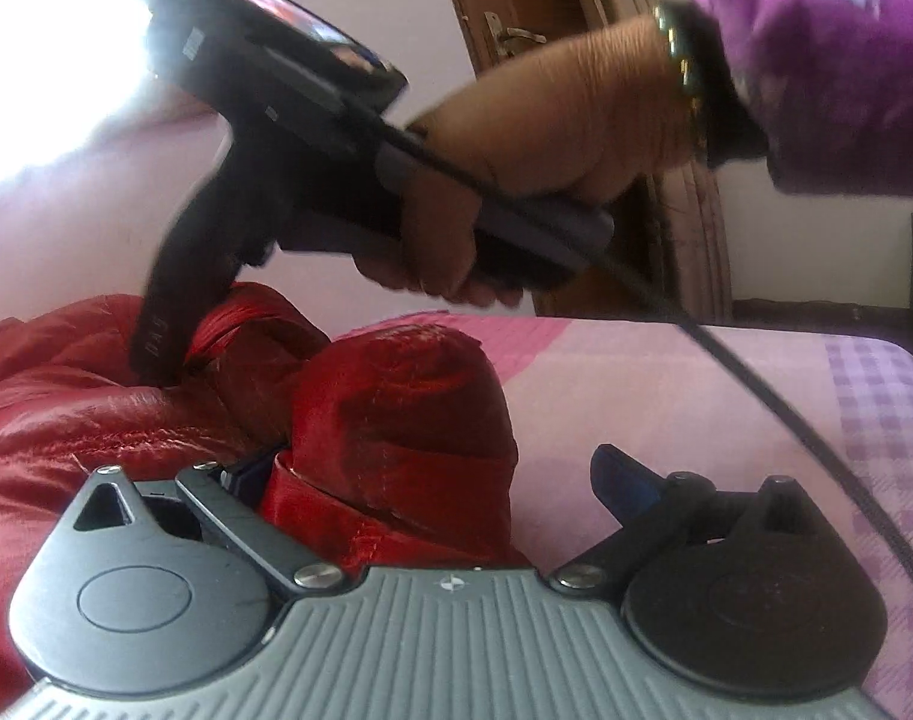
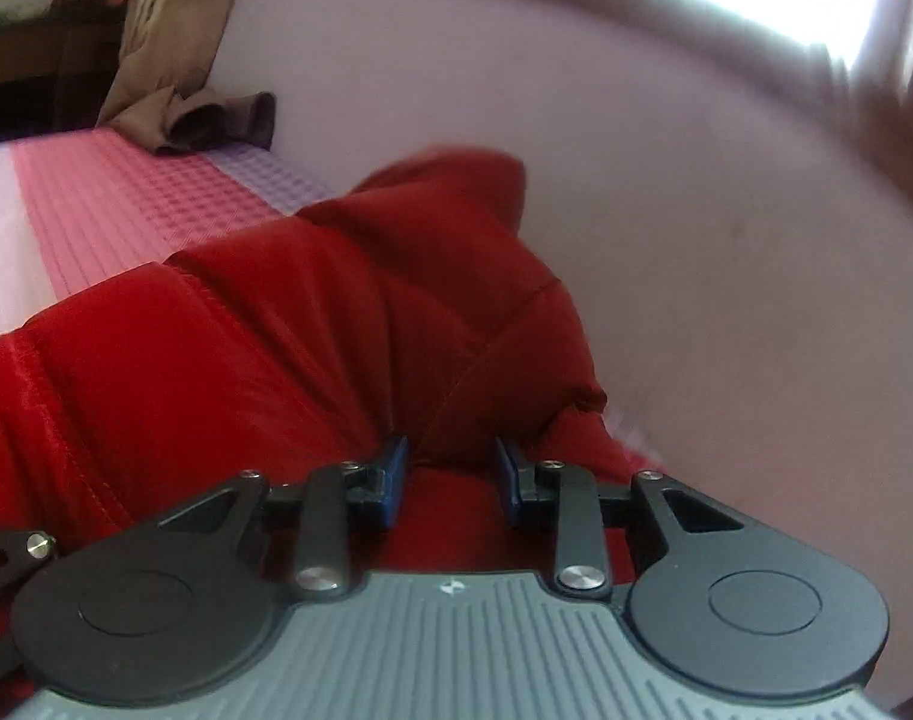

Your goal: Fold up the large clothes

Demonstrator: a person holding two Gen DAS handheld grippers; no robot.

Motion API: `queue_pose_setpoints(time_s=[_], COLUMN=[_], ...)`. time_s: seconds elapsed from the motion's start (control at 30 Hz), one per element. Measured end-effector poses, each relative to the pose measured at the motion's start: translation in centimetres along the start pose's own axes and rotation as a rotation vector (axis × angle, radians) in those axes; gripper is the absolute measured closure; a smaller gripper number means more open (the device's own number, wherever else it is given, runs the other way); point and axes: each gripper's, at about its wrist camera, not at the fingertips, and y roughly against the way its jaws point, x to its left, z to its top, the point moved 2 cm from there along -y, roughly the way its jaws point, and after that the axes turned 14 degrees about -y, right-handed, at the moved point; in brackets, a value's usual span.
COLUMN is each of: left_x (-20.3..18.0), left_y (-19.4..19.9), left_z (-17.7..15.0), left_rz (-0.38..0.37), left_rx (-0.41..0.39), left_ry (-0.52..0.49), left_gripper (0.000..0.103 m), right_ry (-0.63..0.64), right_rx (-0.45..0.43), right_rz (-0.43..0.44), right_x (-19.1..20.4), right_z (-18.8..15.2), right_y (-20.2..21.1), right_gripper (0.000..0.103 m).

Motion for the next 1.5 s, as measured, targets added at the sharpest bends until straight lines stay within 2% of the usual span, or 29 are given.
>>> queue_pose_setpoints(time_s=[0.13,0.3,0.4,0.43,0.47,0.53,0.63,0.7,0.77,0.83,0.97,1.1,1.23,1.3,1.37,1.47,1.5], left_x=[0.1,0.9,0.7,0.9,1.4,1.9,0.8,0.5,0.2,0.2,1.1,0.7,0.7,1.9,3.1,4.6,4.9], left_y=[-0.7,-1.5,-0.2,0.7,1.9,3.9,3.1,1.8,0.5,-0.5,-1.9,-2.1,0.3,2.3,3.0,-0.1,-0.9], left_z=[0.1,0.3,0.6,0.9,1.3,1.9,3.1,3.3,3.5,3.3,2.6,2.4,3.5,4.2,4.4,3.5,3.3], left_rz=[-0.016,-0.025,0.002,0.013,0.021,0.052,0.04,0.005,-0.024,-0.042,-0.051,-0.067,-0.076,-0.016,0.059,0.004,-0.006], left_rx=[0.027,0.053,0.035,0.024,-0.01,-0.094,-0.106,-0.109,-0.083,-0.059,-0.003,0.023,-0.006,-0.065,-0.11,-0.014,-0.01], left_ry=[0.008,0.036,0.001,0.006,0.044,0.099,-0.019,-0.034,-0.032,-0.021,0.005,0.021,0.026,0.089,0.109,0.132,0.146], left_gripper=[0.004,0.004,0.015,0.023,0.028,0.028,0.039,0.042,0.042,0.042,0.042,0.042,0.043,0.043,0.044,0.049,0.049], right_ry=[-0.086,-0.204,-0.262,-0.3,-0.322,-0.361,-0.459,-0.484,-0.451,-0.376,-0.232,-0.108,-0.197,-0.285,-0.365,-0.417,-0.421], right_rx=[-0.007,-0.059,-0.072,-0.072,-0.073,-0.075,-0.093,-0.094,-0.098,-0.109,-0.151,-0.093,-0.096,-0.119,-0.137,-0.122,-0.111], right_rz=[0.031,0.085,0.12,0.145,0.156,0.167,0.248,0.268,0.271,0.226,0.211,0.154,0.161,0.173,0.195,0.222,0.228], right_x=[-1.3,-1.9,-2.5,-3.2,-3.7,-4.3,-5.6,-5.9,-6.1,-5.7,-4.0,-2.0,-2.9,-3.5,-4.2,-4.8,-4.9], right_z=[-1.2,-2.5,-2.6,-2.8,-2.9,-3.0,-3.2,-2.9,-2.5,-2.4,-2.7,-4.4,-6.6,-7.6,-8.0,-7.5,-7.0], right_y=[-2.2,-3.8,-4.4,-4.6,-4.5,-4.4,-3.6,-2.9,-1.5,0.1,3.9,3.7,2.6,2.3,2.2,2.6,2.6], right_gripper=[0.074,0.074,0.074,0.074,0.074,0.074,0.073,0.072,0.07,0.068,0.068,0.07,0.07,0.07,0.07,0.069,0.069])
